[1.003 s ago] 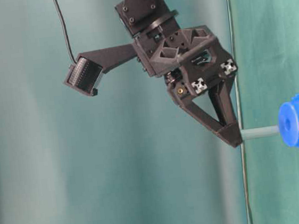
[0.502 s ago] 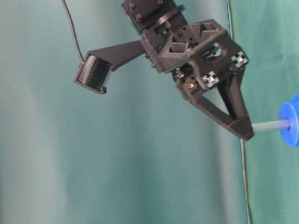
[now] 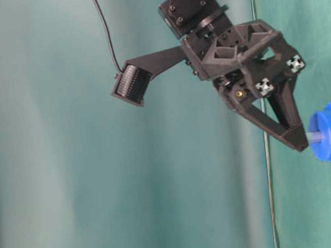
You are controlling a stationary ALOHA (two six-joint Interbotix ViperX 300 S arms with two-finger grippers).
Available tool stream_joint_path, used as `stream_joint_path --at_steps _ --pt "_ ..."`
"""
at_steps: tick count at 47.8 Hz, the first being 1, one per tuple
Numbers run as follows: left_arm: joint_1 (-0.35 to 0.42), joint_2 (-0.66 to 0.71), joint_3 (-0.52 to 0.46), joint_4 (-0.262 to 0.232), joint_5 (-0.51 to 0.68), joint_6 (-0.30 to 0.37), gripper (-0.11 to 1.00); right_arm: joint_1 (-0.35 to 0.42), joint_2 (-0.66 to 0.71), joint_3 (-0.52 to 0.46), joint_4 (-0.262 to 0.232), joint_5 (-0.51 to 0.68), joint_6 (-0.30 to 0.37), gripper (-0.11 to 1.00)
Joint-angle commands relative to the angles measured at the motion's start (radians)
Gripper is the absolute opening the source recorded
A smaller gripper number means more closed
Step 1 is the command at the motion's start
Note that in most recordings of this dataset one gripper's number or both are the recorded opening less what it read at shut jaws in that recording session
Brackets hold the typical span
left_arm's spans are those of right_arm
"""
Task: Insert the shaft placed at a random location into the center hole of the small gear at another random location.
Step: 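Lower the shaft into the gear's center hole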
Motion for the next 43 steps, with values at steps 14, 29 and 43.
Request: stream_joint_path --at_steps 14,29,43 --pt "-0.002 0.008 -0.015 0.003 -0.006 0.0 0.0 0.003 -0.002 -0.014 0.003 -0.006 -0.003 0.12" --pt "-0.002 0.008 -0.015 0.002 -0.006 -0.002 0.0 0.003 -0.002 -0.015 0.008 -0.006 0.002 0.13" --pt "-0.002 0.006 -0.014 0.003 -0.006 -0.002 0.0 0.003 -0.002 -0.015 0.009 -0.011 0.002 0.82"
